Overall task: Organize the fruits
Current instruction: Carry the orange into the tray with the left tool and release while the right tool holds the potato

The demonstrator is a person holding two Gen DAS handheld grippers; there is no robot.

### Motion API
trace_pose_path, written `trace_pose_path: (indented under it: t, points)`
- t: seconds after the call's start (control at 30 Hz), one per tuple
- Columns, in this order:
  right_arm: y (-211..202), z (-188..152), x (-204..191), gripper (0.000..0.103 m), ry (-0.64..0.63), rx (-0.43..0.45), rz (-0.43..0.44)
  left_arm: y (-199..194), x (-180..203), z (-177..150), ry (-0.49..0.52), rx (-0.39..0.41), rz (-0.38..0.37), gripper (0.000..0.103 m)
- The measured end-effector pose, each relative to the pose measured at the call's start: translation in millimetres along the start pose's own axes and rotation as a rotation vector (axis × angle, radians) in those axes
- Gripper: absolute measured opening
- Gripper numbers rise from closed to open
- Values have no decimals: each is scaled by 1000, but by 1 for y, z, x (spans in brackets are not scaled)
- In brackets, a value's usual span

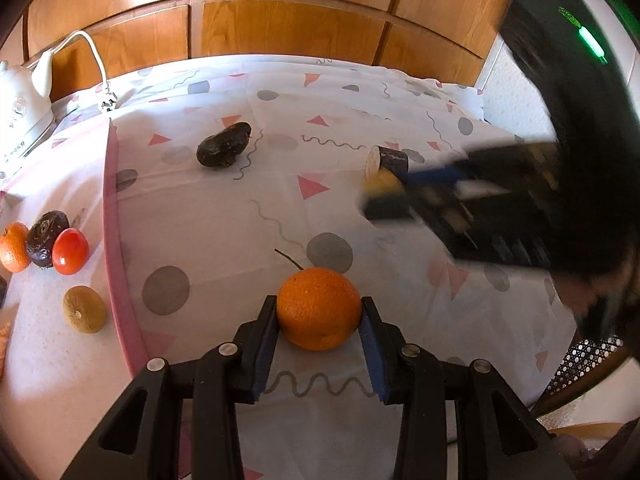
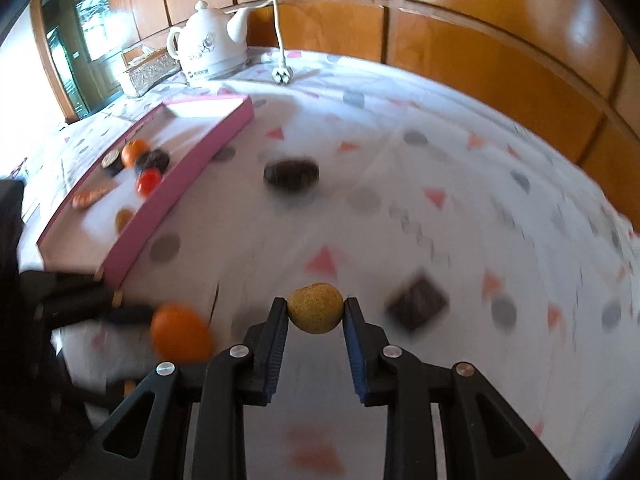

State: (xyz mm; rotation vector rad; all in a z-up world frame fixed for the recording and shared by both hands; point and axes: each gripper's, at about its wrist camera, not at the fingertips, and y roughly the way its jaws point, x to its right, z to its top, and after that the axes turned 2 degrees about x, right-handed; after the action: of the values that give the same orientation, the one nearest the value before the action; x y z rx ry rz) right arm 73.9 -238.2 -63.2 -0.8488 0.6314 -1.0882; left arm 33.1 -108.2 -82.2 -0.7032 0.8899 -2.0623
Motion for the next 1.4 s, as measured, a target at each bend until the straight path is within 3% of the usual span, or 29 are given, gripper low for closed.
trace_pose_path:
  t: [0.2, 0.4, 0.57, 0.77, 1.03, 1.4]
  points:
    - [-10, -45, 7, 28, 117, -25, -78, -3, 1, 6, 6, -1, 16, 39]
    - [-14, -59, 14, 28, 213, 16, -103, -28, 7, 14, 6, 59, 14, 39]
    - [-15, -62, 13, 28, 227, 36, -117, -53, -3, 18, -60, 103, 19, 39]
    - [-15, -62, 10, 28, 228, 37, -127, -96, -51, 21, -231, 204, 36, 39]
    - [-15, -63, 9, 28, 219, 40, -141, -121, -136, 22, -424, 250, 191, 39]
    - [-13, -61, 9, 28, 216, 35, -143, -93, -184, 54, -487, 244, 264, 39]
